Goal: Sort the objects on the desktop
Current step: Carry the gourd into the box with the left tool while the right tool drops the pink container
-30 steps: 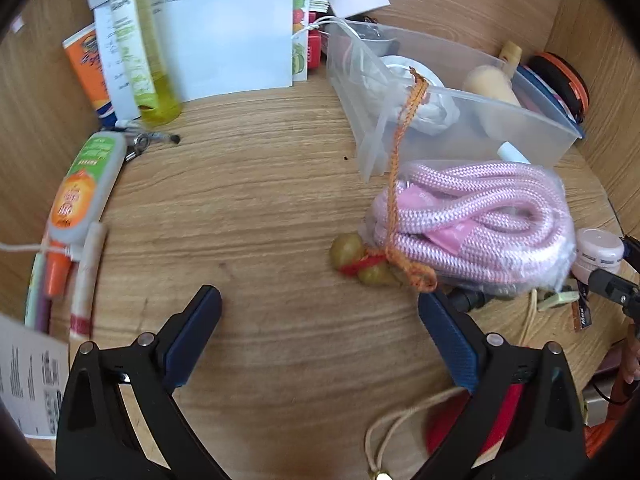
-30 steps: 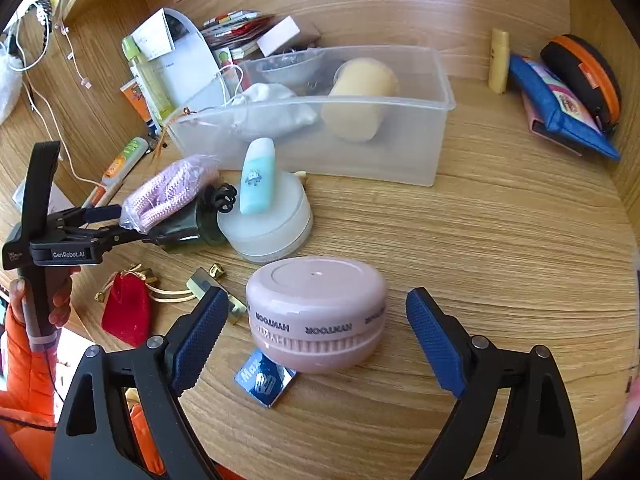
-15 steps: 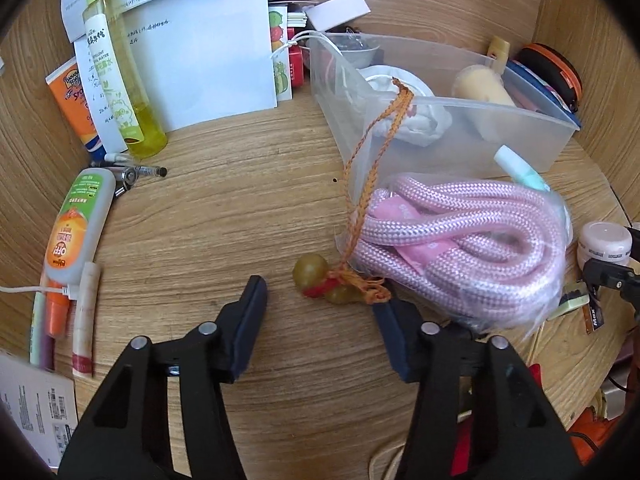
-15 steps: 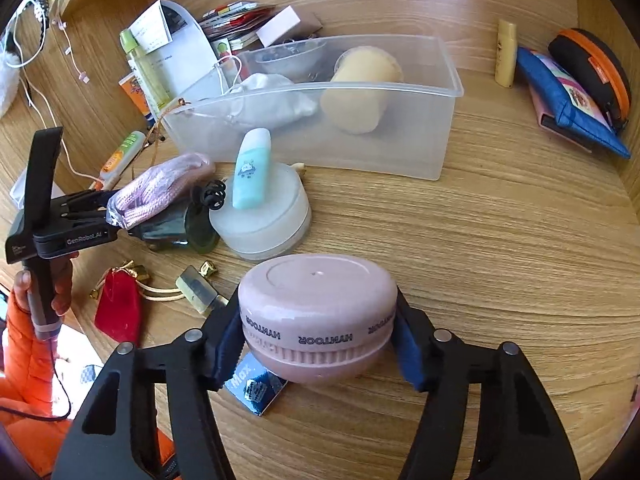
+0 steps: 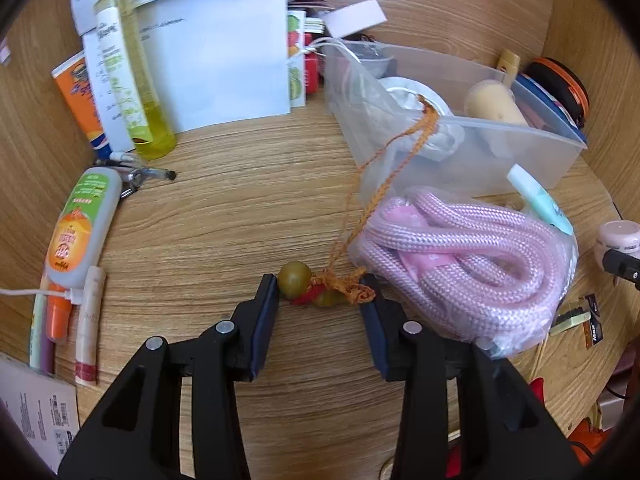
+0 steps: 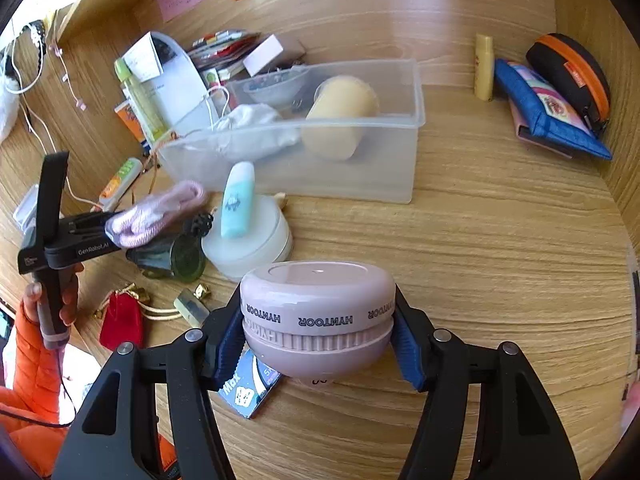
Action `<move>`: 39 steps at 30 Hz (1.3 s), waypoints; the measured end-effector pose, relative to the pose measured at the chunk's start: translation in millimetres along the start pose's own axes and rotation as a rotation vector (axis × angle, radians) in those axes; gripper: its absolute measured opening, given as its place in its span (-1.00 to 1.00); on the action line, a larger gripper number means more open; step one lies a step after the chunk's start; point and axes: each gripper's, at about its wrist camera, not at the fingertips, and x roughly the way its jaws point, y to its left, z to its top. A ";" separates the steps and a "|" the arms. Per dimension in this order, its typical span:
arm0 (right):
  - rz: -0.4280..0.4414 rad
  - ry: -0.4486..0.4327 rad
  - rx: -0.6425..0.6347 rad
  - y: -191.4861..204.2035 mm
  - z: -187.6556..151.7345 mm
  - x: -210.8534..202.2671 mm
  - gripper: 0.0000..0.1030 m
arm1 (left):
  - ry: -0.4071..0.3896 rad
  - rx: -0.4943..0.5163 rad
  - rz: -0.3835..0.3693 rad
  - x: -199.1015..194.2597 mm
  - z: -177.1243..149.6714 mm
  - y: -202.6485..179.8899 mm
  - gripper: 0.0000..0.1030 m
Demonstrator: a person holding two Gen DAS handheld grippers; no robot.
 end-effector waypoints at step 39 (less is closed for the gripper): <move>-0.004 -0.223 -0.023 -15.7 101.6 -12.7 0.16 | -0.246 -0.049 -0.190 -57.4 90.6 -29.7 -0.21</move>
